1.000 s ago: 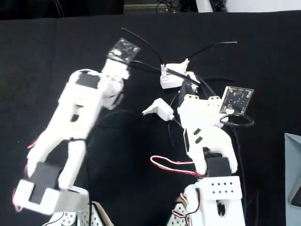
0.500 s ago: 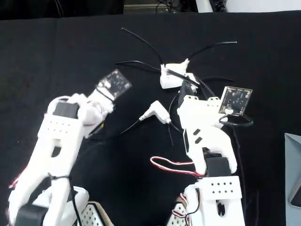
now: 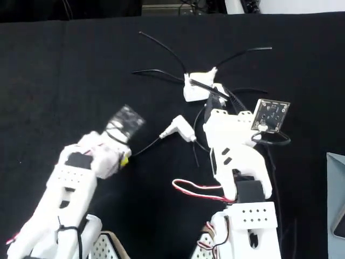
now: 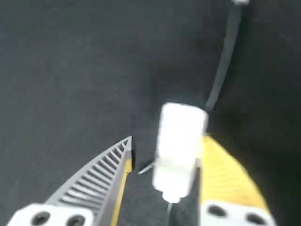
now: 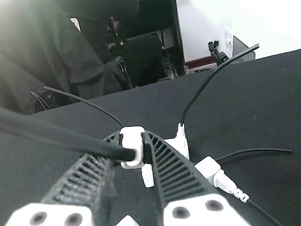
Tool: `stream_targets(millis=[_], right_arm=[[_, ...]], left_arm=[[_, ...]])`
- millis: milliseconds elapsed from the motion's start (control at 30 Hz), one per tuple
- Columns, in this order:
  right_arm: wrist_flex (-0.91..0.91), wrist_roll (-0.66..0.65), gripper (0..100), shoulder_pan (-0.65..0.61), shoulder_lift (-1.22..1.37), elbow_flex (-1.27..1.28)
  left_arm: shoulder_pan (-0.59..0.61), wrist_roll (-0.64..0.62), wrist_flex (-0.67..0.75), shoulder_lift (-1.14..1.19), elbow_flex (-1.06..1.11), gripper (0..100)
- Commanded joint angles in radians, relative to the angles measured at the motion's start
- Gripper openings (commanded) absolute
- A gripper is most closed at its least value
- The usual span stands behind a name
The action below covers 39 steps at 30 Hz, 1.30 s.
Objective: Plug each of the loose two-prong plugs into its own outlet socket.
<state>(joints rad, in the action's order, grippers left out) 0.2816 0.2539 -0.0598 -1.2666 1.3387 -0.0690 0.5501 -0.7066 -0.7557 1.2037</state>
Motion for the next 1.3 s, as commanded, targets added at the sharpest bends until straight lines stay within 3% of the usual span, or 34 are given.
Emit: stream_targets(millis=[0, 200, 433, 733, 833, 1000, 1267], right_arm=[[-0.023, 0.005, 1.3, -0.021, -0.002, -0.005], [-0.020, 0.005, 1.3, -0.031, -0.002, -0.004], [-0.018, 0.005, 1.3, -0.031, -0.002, -0.004], [-0.014, -0.005, 1.3, -0.032, -0.001, -0.004], [0.011, -0.034, 1.3, -0.040, -0.001, -0.005], [0.091, -0.078, 1.3, -0.121, -0.001, -0.019], [0.322, -0.158, 1.3, -0.331, -0.001, -0.077]], left_arm=[[0.087, -0.058, 0.018, -0.106, -0.050, 29], [0.179, -0.064, 0.028, -0.258, -0.024, 29], [0.179, -0.064, 0.066, -0.259, 0.068, 29], [0.042, -0.069, 0.064, -0.270, 0.186, 29], [0.033, -0.126, 0.002, -0.270, 0.147, 29], [0.047, -0.141, -0.127, -0.272, 0.047, 29], [0.248, -0.267, -0.143, -0.272, -0.007, 29]])
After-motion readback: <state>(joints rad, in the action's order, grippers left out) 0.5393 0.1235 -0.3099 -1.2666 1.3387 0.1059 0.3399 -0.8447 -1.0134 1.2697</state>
